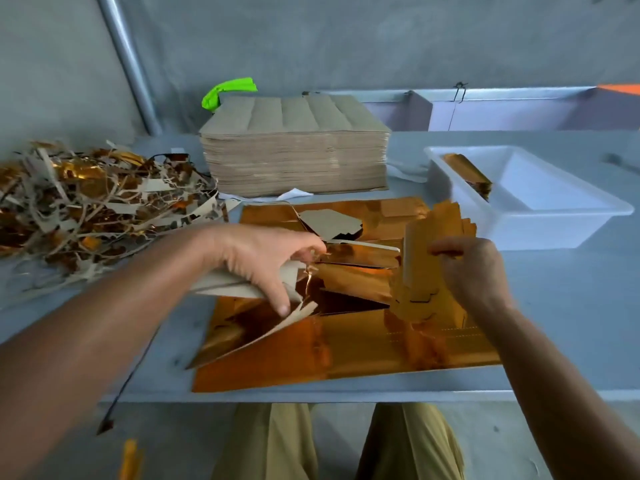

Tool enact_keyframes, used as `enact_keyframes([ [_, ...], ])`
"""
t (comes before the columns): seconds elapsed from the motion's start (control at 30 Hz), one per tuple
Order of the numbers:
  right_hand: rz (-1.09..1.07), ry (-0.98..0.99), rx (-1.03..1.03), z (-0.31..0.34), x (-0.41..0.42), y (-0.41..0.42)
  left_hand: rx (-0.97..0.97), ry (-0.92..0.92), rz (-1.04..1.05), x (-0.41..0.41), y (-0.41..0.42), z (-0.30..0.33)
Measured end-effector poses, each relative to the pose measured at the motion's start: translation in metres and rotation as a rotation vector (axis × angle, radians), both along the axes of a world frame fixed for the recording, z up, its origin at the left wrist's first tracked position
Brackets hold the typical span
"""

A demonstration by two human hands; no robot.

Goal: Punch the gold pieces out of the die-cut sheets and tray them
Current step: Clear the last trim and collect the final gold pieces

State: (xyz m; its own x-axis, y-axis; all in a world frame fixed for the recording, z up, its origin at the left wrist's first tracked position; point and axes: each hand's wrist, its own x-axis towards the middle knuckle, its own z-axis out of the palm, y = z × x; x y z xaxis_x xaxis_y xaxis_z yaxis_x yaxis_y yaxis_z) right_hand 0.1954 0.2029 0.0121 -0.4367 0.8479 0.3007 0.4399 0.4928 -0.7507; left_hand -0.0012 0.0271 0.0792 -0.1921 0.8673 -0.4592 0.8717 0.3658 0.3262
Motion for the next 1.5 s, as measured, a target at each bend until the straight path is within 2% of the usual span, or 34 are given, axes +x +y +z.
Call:
enact_keyframes([
  [0.03, 0.021, -0.026, 0.035, 0.0, -0.004, -0.005, 0.047, 0.073, -0.013, 0.0, 0.004, 0.009],
  [0.13, 0.127, -0.037, 0.139, 0.002, -0.015, -0.026, 0.215, 0.448, -0.141, 0.022, 0.023, 0.013],
  [0.27, 0.245, 0.028, 0.211, -0.004, -0.024, -0.051, 0.67, 0.775, -0.368, 0.054, 0.042, -0.01],
  [0.33, 0.245, 0.04, 0.184, -0.014, -0.026, -0.056, 0.652, 0.963, -0.25, 0.046, 0.043, -0.02],
  [0.43, 0.22, 0.014, 0.124, -0.028, -0.03, -0.057, 0.516, 1.139, 0.099, 0.024, 0.029, -0.024],
  [0.5, 0.178, 0.044, 0.094, -0.029, -0.033, -0.058, 0.462, 1.089, 0.177, 0.016, 0.016, -0.024],
  [0.53, 0.139, 0.074, 0.096, -0.026, -0.035, -0.058, 0.5, 0.964, 0.199, 0.013, 0.01, -0.027],
  [0.63, -0.002, 0.118, 0.194, -0.011, -0.041, -0.056, 0.603, 0.33, 0.319, 0.023, -0.004, -0.043],
  [0.67, -0.016, 0.142, 0.261, -0.005, -0.042, -0.058, 0.606, 0.182, 0.318, 0.034, -0.008, -0.051],
  [0.8, 0.111, 0.167, 0.61, 0.008, -0.044, -0.068, 0.503, -0.106, 0.197, 0.075, -0.019, -0.088],
  [0.87, 0.207, 0.077, 0.681, 0.0, -0.044, -0.072, 0.578, -0.195, 0.24, 0.082, -0.019, -0.093],
  [0.93, 0.289, 0.006, 0.736, -0.008, -0.042, -0.075, 0.738, -0.111, 0.403, 0.076, -0.02, -0.097],
  [1.0, 0.359, -0.005, 0.736, -0.014, -0.042, -0.078, 0.855, 0.079, 0.521, 0.062, -0.019, -0.099],
  [1.07, 0.378, -0.036, 0.705, -0.016, -0.045, -0.08, 0.849, 0.234, 0.601, 0.045, -0.022, -0.097],
  [1.13, 0.384, -0.082, 0.689, -0.015, -0.047, -0.079, 0.758, 0.297, 0.677, 0.029, -0.024, -0.096],
  [1.3, 0.39, -0.101, 0.673, -0.015, -0.048, -0.077, 0.391, 0.211, 0.76, 0.024, -0.024, -0.094],
  [1.4, 0.37, -0.081, 0.653, -0.013, -0.047, -0.074, 0.347, 0.142, 0.791, 0.027, -0.019, -0.09],
  [1.5, 0.358, -0.052, 0.65, -0.012, -0.048, -0.068, 0.262, 0.128, 0.713, 0.025, -0.02, -0.083],
])
